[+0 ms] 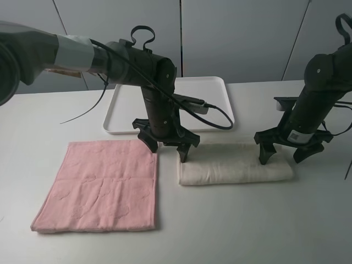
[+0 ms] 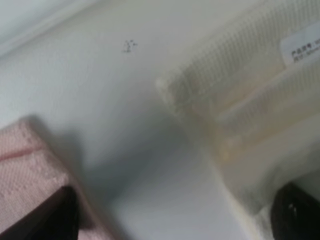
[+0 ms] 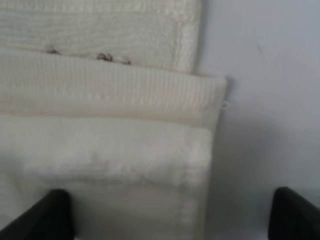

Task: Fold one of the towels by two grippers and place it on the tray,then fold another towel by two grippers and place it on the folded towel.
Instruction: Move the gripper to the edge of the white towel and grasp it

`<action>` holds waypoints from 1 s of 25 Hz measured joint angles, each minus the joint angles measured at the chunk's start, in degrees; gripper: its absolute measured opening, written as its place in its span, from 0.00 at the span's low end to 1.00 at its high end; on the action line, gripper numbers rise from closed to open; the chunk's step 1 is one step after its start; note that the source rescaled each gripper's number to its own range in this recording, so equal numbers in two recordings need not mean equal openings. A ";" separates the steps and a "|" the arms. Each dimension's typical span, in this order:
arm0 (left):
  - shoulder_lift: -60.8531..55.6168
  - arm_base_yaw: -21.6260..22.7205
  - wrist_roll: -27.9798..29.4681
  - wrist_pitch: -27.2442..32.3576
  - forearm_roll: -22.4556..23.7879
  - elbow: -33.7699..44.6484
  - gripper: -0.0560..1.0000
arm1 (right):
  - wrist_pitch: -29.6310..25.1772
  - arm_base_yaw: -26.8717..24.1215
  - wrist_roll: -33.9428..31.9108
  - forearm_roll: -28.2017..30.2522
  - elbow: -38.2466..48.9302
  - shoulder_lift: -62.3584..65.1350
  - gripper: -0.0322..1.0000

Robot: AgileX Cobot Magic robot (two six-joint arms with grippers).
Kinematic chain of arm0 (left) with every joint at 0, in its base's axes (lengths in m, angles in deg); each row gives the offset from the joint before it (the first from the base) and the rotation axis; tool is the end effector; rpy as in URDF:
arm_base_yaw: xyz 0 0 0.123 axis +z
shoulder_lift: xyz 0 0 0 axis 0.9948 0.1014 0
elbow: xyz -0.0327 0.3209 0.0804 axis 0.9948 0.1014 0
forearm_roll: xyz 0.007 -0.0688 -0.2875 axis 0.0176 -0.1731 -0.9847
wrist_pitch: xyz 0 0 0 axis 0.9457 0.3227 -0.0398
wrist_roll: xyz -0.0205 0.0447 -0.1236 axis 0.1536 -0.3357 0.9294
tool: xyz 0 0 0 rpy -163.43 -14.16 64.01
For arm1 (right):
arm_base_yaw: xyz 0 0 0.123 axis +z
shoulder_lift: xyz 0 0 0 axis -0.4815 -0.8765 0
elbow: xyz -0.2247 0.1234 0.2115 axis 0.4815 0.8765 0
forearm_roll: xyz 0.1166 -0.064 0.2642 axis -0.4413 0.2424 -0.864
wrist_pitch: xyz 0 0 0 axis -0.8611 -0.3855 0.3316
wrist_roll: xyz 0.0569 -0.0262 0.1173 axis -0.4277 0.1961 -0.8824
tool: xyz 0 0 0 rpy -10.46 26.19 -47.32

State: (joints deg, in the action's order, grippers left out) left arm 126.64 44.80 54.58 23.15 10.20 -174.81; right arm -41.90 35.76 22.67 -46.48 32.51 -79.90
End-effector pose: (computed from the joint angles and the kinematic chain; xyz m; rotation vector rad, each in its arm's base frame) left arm 0.4029 -0.3382 0.0610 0.6829 3.0242 -0.1051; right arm 0.3497 0.0506 0.0561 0.0249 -3.1085 -0.0852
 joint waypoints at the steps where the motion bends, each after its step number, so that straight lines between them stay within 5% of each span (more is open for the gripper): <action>1: 0.00 0.00 0.00 0.00 0.00 0.00 0.99 | 0.05 0.00 0.00 -0.12 0.00 0.00 0.76; 14: 0.00 0.00 -0.34 -0.11 0.00 0.00 0.99 | 0.87 2.31 0.00 0.04 -0.13 -0.33 0.66; 25: 0.00 0.00 -0.34 -0.11 0.00 0.00 0.99 | 0.87 2.93 0.00 -3.43 -0.13 -0.37 0.13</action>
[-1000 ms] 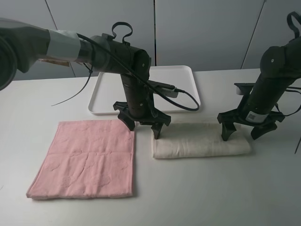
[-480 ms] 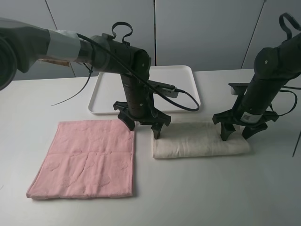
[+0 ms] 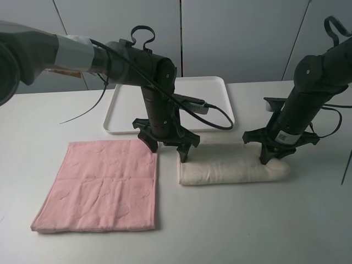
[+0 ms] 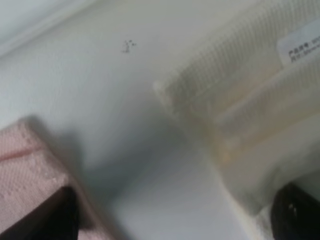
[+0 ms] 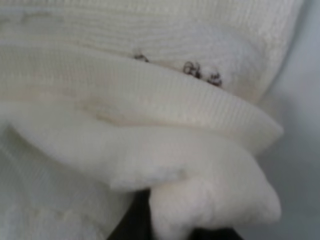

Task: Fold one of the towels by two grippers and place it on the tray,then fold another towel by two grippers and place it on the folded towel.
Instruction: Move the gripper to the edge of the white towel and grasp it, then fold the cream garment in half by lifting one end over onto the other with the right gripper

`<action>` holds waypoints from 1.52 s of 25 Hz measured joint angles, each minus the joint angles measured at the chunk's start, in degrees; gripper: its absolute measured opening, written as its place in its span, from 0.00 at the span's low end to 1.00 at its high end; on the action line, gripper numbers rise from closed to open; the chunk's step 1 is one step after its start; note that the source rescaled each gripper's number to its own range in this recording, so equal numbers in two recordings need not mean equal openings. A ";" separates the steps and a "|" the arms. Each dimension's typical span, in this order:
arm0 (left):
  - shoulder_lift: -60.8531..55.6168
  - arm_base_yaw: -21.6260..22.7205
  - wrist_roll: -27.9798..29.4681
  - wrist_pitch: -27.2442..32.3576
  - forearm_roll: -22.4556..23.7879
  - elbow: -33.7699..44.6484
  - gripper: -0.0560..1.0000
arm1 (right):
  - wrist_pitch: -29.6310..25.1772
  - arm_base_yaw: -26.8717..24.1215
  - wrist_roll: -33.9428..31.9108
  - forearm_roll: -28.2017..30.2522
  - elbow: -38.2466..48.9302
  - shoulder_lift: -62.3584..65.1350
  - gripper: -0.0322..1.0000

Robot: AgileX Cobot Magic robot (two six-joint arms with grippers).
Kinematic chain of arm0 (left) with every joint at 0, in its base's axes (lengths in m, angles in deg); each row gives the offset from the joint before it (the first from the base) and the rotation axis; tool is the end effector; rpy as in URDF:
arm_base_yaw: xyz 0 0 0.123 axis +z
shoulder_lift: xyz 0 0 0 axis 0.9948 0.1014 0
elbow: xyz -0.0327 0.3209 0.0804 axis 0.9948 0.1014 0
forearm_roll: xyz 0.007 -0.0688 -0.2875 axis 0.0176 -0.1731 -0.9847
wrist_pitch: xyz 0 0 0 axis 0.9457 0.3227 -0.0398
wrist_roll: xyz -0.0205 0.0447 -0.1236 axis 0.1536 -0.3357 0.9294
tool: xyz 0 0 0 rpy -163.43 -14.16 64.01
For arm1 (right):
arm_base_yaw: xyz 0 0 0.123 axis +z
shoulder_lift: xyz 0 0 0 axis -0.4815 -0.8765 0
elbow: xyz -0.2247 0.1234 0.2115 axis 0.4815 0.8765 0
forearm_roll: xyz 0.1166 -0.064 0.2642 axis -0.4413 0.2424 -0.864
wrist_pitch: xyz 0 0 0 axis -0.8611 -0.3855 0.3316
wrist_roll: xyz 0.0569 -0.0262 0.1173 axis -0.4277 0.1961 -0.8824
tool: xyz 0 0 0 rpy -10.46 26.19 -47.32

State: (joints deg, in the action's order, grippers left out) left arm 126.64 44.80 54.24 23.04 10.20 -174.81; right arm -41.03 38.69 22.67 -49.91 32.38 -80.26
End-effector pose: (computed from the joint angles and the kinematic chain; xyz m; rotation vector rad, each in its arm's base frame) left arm 0.4032 -0.3383 0.0610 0.6914 3.0202 -0.1061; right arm 0.3487 0.0735 0.0546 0.0298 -3.1125 -0.1412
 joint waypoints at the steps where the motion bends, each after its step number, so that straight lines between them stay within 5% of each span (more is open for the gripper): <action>1: 0.00 0.00 0.00 0.00 0.00 0.00 0.99 | 0.00 0.02 0.00 -0.35 0.00 0.00 0.11; 22: 0.00 0.00 0.00 0.00 0.00 0.00 0.99 | -4.00 0.02 1.90 -3.06 0.59 8.08 0.11; 38: 0.00 0.00 0.08 0.00 0.00 0.00 0.99 | -8.47 0.02 18.62 -32.23 0.68 10.78 0.11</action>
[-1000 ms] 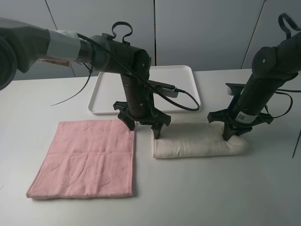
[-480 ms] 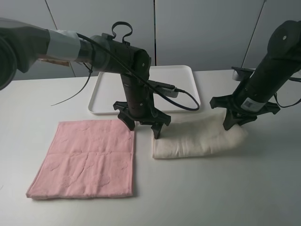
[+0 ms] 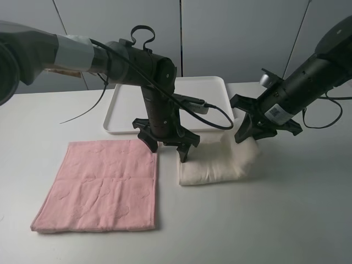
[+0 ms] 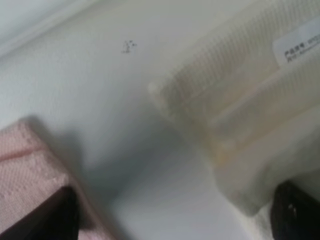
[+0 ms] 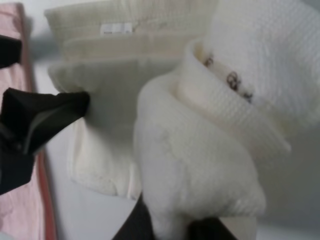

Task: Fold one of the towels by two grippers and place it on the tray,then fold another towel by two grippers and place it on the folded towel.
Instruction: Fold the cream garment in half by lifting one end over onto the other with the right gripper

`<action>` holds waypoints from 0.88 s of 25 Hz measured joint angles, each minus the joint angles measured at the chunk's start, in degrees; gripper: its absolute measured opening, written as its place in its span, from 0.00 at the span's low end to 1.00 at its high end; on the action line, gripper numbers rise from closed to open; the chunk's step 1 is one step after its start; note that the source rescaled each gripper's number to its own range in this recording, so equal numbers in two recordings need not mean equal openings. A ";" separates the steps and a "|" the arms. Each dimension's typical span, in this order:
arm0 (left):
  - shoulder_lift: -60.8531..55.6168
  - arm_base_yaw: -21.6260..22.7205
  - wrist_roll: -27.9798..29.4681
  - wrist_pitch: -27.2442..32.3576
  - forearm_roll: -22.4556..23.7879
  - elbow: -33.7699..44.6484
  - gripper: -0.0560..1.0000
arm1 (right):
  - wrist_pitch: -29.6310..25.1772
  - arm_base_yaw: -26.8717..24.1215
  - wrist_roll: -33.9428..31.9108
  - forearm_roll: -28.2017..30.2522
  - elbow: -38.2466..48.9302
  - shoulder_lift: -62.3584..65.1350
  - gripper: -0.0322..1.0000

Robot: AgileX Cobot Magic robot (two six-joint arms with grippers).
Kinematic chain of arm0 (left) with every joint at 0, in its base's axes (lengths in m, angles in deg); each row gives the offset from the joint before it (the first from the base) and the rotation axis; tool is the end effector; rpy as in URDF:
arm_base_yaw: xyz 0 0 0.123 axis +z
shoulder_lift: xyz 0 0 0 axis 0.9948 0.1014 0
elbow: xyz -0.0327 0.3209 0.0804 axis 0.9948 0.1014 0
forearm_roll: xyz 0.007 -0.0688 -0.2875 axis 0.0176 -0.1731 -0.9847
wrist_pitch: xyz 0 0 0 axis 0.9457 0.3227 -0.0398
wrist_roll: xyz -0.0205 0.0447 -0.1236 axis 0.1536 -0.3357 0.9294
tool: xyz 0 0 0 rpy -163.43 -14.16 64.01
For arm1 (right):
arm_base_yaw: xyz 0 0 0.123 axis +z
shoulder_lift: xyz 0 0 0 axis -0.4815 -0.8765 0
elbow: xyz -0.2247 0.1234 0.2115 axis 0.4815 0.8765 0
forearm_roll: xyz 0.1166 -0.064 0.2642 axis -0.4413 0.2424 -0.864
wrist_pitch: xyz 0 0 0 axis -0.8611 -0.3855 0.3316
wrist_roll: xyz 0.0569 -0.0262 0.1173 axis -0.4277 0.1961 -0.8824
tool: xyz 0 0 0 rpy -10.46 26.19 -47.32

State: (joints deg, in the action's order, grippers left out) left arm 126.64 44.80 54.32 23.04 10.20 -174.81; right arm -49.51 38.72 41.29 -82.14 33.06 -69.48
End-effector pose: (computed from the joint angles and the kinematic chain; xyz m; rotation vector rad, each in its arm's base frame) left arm 0.4032 -0.3383 0.0610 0.6893 3.0207 -0.1061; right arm 0.3385 0.1236 0.1344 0.0516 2.9976 0.7895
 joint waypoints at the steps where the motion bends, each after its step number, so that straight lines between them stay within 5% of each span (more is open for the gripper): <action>1: 0.00 0.00 0.00 0.00 0.00 0.00 0.99 | 0.00 0.00 0.29 -1.05 0.00 0.00 0.11; 22: 0.00 0.00 -0.11 0.00 0.00 0.00 0.99 | 3.25 0.00 11.40 -19.15 0.59 -4.15 0.10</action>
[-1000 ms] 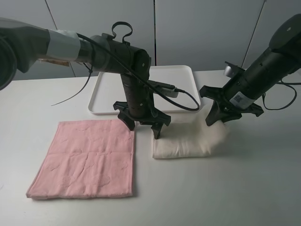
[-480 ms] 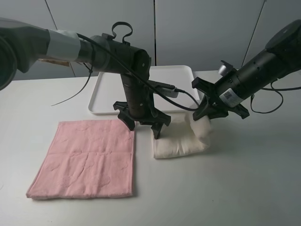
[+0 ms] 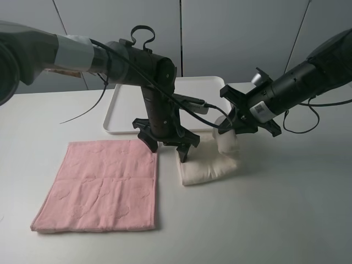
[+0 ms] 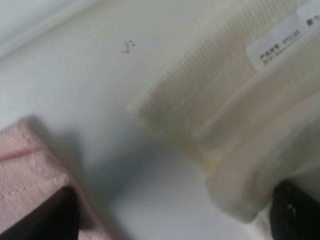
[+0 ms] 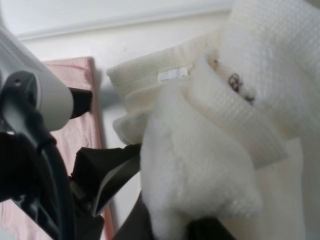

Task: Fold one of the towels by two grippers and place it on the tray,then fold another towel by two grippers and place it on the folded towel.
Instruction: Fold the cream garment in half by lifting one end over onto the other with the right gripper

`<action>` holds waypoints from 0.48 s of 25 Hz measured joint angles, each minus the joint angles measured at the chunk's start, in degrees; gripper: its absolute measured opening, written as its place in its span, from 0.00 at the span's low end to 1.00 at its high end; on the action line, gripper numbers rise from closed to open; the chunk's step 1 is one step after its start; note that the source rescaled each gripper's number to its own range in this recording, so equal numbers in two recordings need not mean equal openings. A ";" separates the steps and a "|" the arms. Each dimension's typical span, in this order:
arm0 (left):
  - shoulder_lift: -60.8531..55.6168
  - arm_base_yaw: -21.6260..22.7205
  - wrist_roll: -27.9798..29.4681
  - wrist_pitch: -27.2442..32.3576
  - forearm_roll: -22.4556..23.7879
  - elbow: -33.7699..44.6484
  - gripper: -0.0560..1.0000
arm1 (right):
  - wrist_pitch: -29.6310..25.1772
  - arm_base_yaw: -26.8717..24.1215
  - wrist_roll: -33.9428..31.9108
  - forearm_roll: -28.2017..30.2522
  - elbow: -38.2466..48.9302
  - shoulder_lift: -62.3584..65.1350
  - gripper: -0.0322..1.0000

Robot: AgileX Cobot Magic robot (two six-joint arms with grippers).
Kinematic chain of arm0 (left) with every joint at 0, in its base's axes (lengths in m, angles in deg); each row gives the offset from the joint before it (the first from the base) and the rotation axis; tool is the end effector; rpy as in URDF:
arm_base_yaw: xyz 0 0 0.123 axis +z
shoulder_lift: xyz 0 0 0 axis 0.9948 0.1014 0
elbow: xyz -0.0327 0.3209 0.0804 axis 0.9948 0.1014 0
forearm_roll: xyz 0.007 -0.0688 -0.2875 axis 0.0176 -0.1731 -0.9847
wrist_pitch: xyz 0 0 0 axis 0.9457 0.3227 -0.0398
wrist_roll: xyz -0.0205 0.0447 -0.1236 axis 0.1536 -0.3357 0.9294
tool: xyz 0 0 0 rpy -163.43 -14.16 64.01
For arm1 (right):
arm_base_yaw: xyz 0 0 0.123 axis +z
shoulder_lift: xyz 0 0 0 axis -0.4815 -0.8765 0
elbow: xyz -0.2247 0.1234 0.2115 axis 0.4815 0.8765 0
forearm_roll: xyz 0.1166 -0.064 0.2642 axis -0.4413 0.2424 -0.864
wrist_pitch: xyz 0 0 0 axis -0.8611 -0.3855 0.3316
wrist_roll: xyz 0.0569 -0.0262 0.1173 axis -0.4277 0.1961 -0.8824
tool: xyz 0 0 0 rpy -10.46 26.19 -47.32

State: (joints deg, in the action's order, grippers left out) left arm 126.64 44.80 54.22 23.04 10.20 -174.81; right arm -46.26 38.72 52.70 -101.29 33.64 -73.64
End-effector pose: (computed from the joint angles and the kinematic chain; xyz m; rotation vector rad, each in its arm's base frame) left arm 0.4032 -0.3383 0.0610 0.6919 3.0201 -0.1061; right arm 0.3559 0.1427 0.1210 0.1967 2.8599 1.0293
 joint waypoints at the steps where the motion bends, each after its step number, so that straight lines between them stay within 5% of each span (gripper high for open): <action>1: 0.00 0.00 0.00 0.00 0.00 0.00 0.99 | 0.16 0.00 1.06 -1.65 0.62 0.00 0.10; 8: 0.00 0.00 -0.12 0.00 0.00 0.00 0.99 | 1.24 0.00 13.66 -16.52 5.81 0.00 0.10; 12: 0.00 0.00 -0.45 0.00 -0.21 0.00 0.99 | 1.24 0.00 16.35 -19.11 6.19 -0.39 0.10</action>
State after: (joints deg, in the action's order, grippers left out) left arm 126.64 44.80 53.76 23.04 9.99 -174.81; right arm -45.02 38.72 69.04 -120.41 39.83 -74.03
